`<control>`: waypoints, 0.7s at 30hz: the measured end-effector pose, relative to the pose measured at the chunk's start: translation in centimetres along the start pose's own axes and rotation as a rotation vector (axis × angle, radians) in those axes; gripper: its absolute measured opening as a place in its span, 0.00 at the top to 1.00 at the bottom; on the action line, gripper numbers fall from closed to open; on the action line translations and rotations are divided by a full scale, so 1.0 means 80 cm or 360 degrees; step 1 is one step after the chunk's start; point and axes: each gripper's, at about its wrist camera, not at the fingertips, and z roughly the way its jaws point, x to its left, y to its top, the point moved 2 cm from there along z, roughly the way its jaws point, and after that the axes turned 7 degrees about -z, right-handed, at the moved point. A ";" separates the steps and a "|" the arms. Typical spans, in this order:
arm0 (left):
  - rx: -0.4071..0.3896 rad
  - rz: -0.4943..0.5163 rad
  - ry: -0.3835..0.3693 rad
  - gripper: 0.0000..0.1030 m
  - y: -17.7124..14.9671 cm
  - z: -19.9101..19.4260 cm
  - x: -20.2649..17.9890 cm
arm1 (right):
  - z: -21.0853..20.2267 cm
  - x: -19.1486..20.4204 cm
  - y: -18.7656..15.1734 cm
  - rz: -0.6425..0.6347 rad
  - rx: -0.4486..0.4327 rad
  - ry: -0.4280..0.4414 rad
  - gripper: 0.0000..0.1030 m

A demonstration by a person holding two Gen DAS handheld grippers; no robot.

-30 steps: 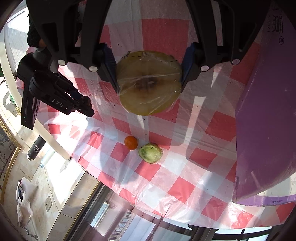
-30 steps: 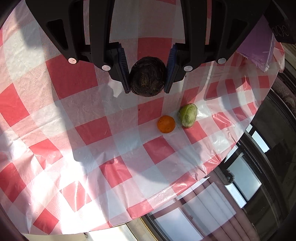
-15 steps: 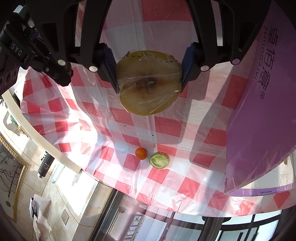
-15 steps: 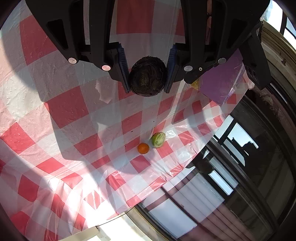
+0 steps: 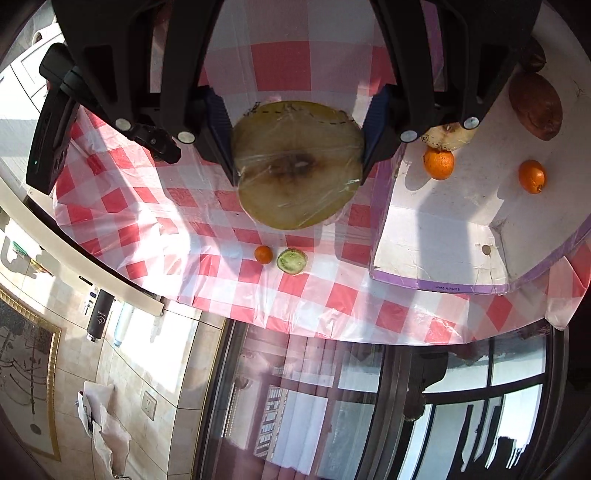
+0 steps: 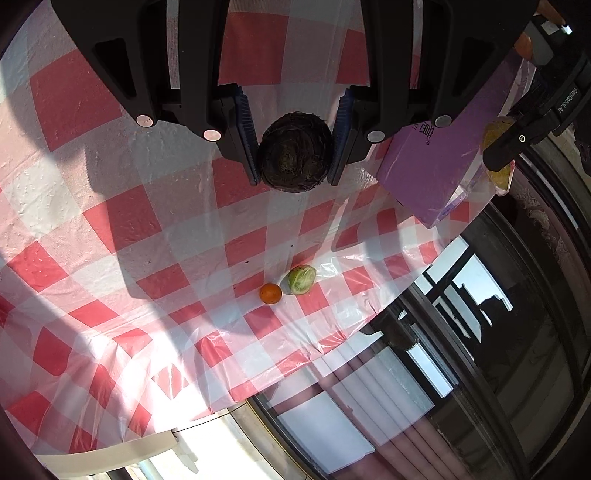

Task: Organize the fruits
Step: 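Carry the pear half and plum over the white box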

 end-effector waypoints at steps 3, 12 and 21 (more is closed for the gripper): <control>-0.0064 -0.0086 -0.0023 0.42 0.018 -0.034 0.029 | 0.004 0.035 0.000 -0.0113 0.0003 0.0032 0.64; -0.0158 -0.0242 0.0254 0.42 0.039 -0.069 0.133 | 0.015 0.173 -0.001 -0.0504 -0.0012 0.0186 0.64; 0.0131 -0.0131 0.0561 0.42 0.034 -0.046 0.200 | 0.055 0.297 -0.024 -0.0944 0.0119 0.0190 0.64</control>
